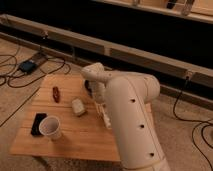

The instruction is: Stand the bottle upright

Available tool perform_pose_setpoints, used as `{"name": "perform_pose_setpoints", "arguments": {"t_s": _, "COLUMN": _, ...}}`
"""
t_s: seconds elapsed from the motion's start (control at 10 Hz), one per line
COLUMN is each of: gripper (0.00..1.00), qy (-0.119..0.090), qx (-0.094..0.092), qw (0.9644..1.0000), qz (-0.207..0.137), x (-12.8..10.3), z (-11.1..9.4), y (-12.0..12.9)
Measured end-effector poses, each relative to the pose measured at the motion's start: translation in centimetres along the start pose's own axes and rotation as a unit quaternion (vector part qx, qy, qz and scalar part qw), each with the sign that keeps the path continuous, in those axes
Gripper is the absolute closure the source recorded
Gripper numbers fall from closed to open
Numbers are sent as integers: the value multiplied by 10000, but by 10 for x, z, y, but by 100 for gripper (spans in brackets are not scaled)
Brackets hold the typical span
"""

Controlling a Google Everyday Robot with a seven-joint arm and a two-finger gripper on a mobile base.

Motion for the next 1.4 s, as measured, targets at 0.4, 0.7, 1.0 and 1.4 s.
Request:
{"name": "perform_pose_setpoints", "arguments": {"t_s": 0.4, "gripper": 100, "qy": -573, "qx": -371, "qw": 9976, "qz": 143, "x": 4, "z": -47, "y": -19}}
{"name": "perform_pose_setpoints", "arguments": {"t_s": 0.7, "gripper": 100, "qy": -1231, "qx": -818, "qw": 9883, "qz": 376, "x": 5, "z": -93, "y": -37}}
{"name": "perform_pose_setpoints", "arguments": {"t_s": 1.0, "gripper": 100, "qy": -2016, "qx": -1273, "qw": 9677, "qz": 820, "x": -1, "z": -131, "y": -54}}
{"name": "perform_pose_setpoints", "arguments": {"t_s": 1.4, "gripper": 100, "qy": -2870, "qx": -1664, "qw": 9353, "qz": 1233, "x": 3, "z": -152, "y": -68}}
